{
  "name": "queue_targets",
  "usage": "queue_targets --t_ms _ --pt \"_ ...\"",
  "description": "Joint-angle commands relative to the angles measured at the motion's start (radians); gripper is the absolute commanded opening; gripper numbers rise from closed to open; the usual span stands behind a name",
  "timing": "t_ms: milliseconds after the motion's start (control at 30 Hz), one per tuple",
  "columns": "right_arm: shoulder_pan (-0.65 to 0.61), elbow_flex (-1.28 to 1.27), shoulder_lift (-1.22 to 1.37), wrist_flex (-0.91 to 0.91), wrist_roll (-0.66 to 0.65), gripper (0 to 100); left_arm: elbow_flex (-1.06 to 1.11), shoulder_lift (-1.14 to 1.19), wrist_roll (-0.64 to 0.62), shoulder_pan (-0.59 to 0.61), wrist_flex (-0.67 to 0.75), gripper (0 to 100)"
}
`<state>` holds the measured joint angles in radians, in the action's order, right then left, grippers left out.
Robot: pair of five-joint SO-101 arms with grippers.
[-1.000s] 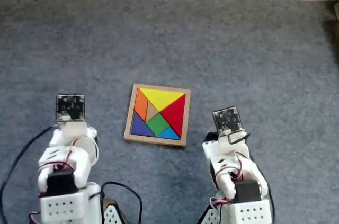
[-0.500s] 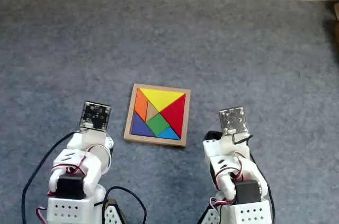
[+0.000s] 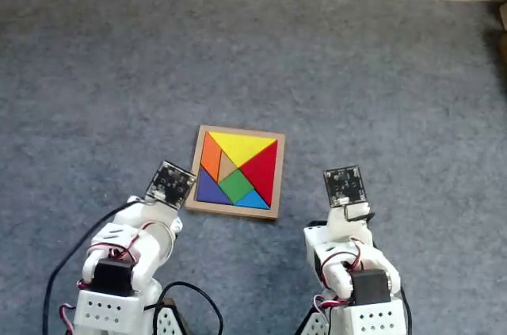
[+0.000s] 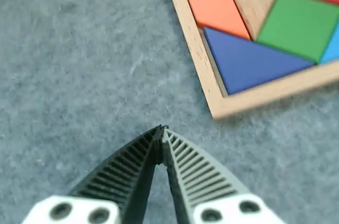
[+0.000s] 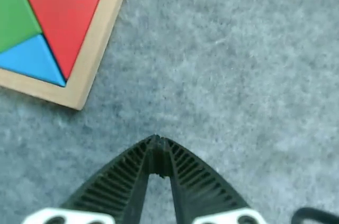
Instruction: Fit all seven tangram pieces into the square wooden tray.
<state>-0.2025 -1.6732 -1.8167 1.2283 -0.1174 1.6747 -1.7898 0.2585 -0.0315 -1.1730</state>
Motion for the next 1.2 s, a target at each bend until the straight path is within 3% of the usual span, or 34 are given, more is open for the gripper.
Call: queue_targets --t_ms 0,133,467,1167 --pt "0.013 -0.14 -0.005 0.01 0.006 0.4 0.022 -0.028 0.038 -0.012 -0.101 0" --pt "0.013 -0.14 -0.005 0.01 0.008 0.4 0.022 -0.03 0.037 0.008 -0.16 0" --pt "0.013 -0.14 -0.005 0.01 0.006 0.4 0.022 -0.03 0.038 0.289 -0.16 0" --pt "0.013 -0.14 -0.005 0.01 0.006 0.4 0.022 -0.028 0.038 0.297 -0.164 0"
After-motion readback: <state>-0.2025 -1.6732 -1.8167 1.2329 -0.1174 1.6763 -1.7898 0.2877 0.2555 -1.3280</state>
